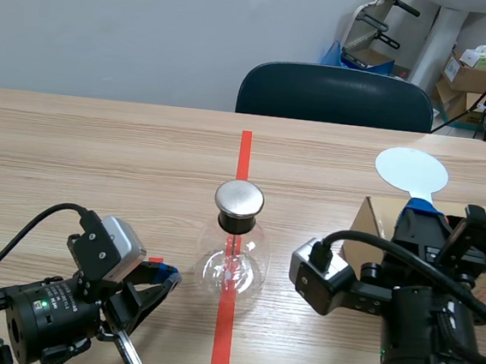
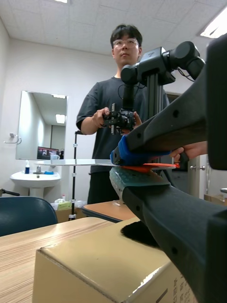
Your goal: Do the electroscope experiment
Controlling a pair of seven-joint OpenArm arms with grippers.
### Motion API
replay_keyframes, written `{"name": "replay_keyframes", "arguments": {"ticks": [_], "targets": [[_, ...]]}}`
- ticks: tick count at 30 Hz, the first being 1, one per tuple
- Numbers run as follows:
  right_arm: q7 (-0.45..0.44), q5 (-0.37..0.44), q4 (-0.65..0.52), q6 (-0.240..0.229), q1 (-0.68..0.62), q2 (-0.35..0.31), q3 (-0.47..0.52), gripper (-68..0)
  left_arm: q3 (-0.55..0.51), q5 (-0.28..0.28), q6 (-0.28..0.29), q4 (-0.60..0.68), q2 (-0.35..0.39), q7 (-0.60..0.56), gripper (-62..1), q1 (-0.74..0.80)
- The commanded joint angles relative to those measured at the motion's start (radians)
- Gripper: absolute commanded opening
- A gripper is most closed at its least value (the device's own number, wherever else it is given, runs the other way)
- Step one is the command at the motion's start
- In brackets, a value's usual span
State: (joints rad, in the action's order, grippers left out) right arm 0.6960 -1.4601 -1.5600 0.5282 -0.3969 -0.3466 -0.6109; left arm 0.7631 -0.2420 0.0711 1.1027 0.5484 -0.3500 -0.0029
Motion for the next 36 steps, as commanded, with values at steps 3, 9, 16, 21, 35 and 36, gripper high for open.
{"name": "replay_keyframes", "arguments": {"ticks": [3,9,16,21,35,36], "targets": [[-0.011,-0.001,-0.021,0.011,0.012,-0.01,0.002,-66.7,-0.008,-0.001,-0.002,0.014,-0.005,-0.02,-55.6,-0.003],[-0.015,-0.001,-0.021,0.011,0.012,-0.01,0.002,-66.7,-0.008,-0.001,0.0,0.014,-0.005,-0.02,-55.6,-0.003],[-0.016,-0.001,-0.021,0.011,0.012,-0.01,0.002,-66.7,-0.008,-0.001,-0.001,0.014,-0.004,-0.02,-55.6,-0.003],[-0.026,-0.001,-0.023,0.037,0.012,-0.01,0.002,-66.7,-0.008,-0.001,-0.001,0.014,-0.005,-0.02,-55.6,-0.003],[-0.497,0.132,-0.034,0.243,-0.14,0.033,0.384,-66.6,-0.008,-0.016,0.002,0.015,0.003,-0.031,-55.1,0.006],[-0.558,0.157,-0.034,0.255,-0.153,0.044,0.427,-66.6,-0.008,-0.016,0.002,0.015,0.004,-0.043,-55.1,0.009]]}}
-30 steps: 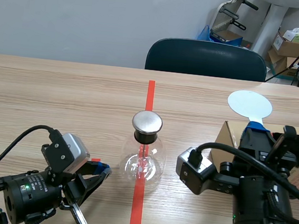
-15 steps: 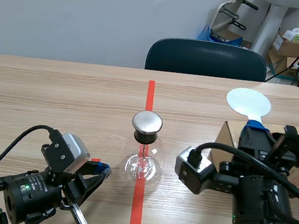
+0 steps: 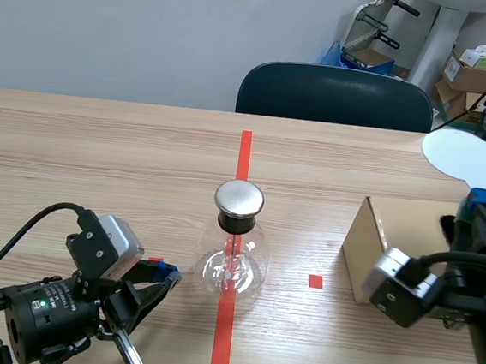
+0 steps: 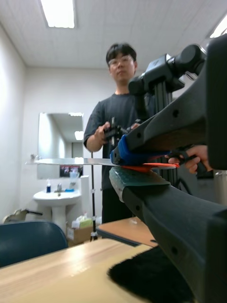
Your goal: Do the electroscope experiment
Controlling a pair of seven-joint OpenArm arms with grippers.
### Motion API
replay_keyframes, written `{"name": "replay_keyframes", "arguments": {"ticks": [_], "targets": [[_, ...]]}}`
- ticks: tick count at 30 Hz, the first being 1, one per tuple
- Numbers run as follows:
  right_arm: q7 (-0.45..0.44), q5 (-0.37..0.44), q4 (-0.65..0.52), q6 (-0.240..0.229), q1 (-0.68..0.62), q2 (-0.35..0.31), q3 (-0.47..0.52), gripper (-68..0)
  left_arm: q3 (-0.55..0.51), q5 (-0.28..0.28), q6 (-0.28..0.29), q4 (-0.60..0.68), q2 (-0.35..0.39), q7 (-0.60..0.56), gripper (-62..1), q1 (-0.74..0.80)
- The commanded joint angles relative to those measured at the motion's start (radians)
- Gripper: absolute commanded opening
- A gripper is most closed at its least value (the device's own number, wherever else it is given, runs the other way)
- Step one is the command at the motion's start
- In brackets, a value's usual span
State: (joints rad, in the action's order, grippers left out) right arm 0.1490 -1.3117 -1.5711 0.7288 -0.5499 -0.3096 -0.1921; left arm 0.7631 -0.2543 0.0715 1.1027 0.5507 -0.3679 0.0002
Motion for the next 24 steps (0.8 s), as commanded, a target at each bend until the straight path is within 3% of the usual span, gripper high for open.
{"name": "replay_keyframes", "arguments": {"ticks": [1,6,13,17,21,24], "targets": [[-0.071,0.036,-0.023,0.054,-0.013,0.019,0.05,-66.6,-0.008,-0.001,0.002,0.015,0.004,-0.037,-55.1,0.01],[-0.342,0.203,-0.021,0.054,-0.051,0.056,0.231,-66.6,-0.008,0.008,0.002,0.015,0.031,-0.117,-46.8,0.019],[-0.586,0.375,0.05,0.054,-0.048,0.069,0.381,-66.6,-0.024,0.005,0.002,0.015,0.056,-0.145,-41.4,0.033],[-0.69,0.431,0.135,0.054,-0.033,0.069,0.427,-66.6,-0.035,-0.005,0.024,0.018,0.075,-0.19,-39.6,0.055],[-0.726,0.46,0.227,0.054,0.001,0.062,0.431,-66.6,-0.035,-0.107,0.055,0.047,0.151,-0.247,-39.6,0.08],[-0.735,0.46,0.278,0.054,0.029,0.058,0.431,-66.6,-0.035,-0.128,0.062,0.095,0.217,-0.304,-36.7,0.122]]}}
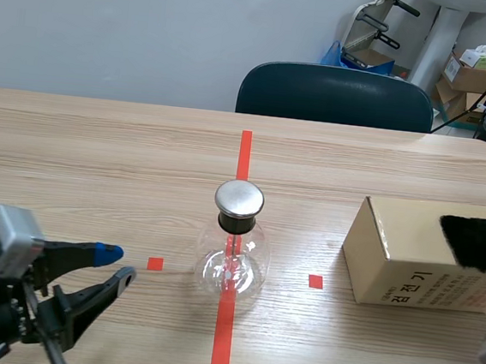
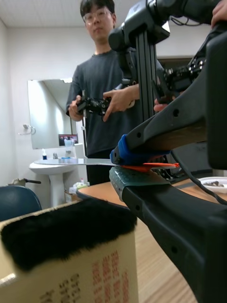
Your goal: Do the electroscope experiment
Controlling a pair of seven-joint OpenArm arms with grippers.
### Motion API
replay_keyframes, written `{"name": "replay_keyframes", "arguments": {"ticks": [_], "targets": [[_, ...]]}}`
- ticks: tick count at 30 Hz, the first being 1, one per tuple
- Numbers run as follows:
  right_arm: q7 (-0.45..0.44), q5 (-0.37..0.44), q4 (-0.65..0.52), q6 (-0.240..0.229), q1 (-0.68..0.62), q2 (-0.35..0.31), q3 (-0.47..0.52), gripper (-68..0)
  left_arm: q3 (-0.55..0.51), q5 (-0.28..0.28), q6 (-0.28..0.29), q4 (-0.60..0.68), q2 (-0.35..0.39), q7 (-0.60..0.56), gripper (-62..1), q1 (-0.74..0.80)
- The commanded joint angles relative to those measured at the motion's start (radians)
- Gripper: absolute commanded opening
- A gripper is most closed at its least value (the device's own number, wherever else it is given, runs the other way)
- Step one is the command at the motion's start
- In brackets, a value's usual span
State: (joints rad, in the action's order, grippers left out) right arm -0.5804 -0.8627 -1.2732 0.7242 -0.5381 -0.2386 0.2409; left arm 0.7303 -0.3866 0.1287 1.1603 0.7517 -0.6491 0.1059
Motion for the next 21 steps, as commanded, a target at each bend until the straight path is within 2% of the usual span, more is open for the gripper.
{"name": "replay_keyframes", "arguments": {"ticks": [1,5,11,14,18,21], "targets": [[-0.01,0.011,-0.005,0.059,0.024,-0.014,-0.002,-66.6,-0.002,0.005,0.005,0.057,0.035,-0.044,-34.1,0.034],[-0.016,-0.011,0.04,0.059,0.048,-0.014,-0.002,-66.6,-0.002,0.005,0.005,0.147,0.108,-0.093,-29.0,0.109],[-0.018,-0.031,0.053,-0.001,0.06,-0.013,-0.006,-66.6,-0.002,0.012,0.005,0.277,0.198,-0.155,-25.9,0.219],[0.002,-0.051,0.053,-0.032,0.059,-0.006,-0.006,-66.6,-0.002,0.02,0.005,0.336,0.222,-0.156,-25.9,0.251],[0.017,-0.076,0.053,-0.079,0.059,0.001,-0.006,-66.7,-0.002,0.066,-0.001,0.394,0.242,-0.156,-25.9,0.292],[0.018,-0.089,0.053,-0.098,0.059,0.001,-0.006,-66.7,-0.002,0.083,-0.007,0.423,0.243,-0.158,-25.9,0.301]]}}
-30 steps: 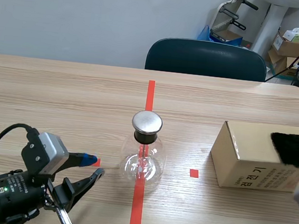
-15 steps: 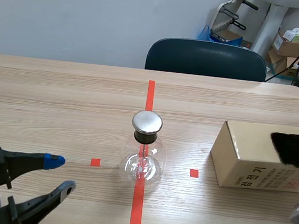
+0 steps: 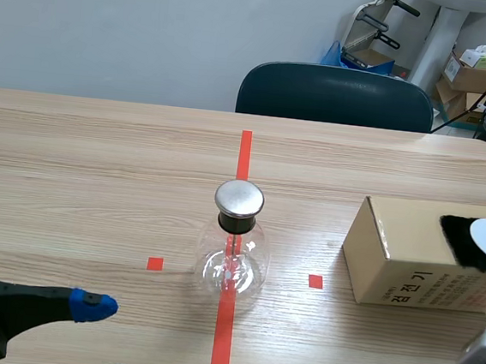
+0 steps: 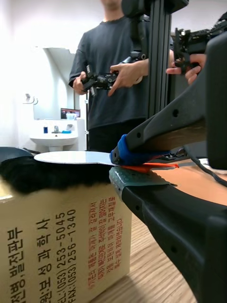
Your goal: Do the electroscope experiment
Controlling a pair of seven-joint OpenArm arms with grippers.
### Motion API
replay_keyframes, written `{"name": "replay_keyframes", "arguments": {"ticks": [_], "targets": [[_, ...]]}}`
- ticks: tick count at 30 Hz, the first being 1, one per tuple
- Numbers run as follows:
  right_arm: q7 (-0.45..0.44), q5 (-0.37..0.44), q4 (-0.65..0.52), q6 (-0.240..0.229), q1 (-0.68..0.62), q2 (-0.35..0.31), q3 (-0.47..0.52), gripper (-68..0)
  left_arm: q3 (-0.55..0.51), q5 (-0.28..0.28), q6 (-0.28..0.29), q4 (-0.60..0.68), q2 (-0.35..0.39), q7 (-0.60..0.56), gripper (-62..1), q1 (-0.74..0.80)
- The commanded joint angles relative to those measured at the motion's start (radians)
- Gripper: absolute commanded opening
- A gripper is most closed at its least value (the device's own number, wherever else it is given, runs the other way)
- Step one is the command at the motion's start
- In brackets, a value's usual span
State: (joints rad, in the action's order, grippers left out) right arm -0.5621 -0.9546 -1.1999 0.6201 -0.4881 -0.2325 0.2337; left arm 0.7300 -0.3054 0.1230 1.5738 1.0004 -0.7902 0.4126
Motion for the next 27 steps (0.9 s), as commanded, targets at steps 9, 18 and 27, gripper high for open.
{"name": "replay_keyframes", "arguments": {"ticks": [9,18,27], "targets": [[0.007,-0.039,-0.02,-0.023,0.008,-0.005,0.001,-66.7,0.0,0.012,-0.005,0.034,-0.011,-0.017,-26.0,-0.006],[0.077,-0.038,-0.02,-0.023,0.008,0.003,0.001,-66.7,0.0,0.011,-0.005,0.034,-0.019,-0.01,-26.0,-0.006],[-0.062,-0.063,-0.02,-0.023,0.008,0.007,0.001,-66.7,0.0,0.011,-0.005,0.034,-0.019,-0.003,-26.0,-0.006]]}}
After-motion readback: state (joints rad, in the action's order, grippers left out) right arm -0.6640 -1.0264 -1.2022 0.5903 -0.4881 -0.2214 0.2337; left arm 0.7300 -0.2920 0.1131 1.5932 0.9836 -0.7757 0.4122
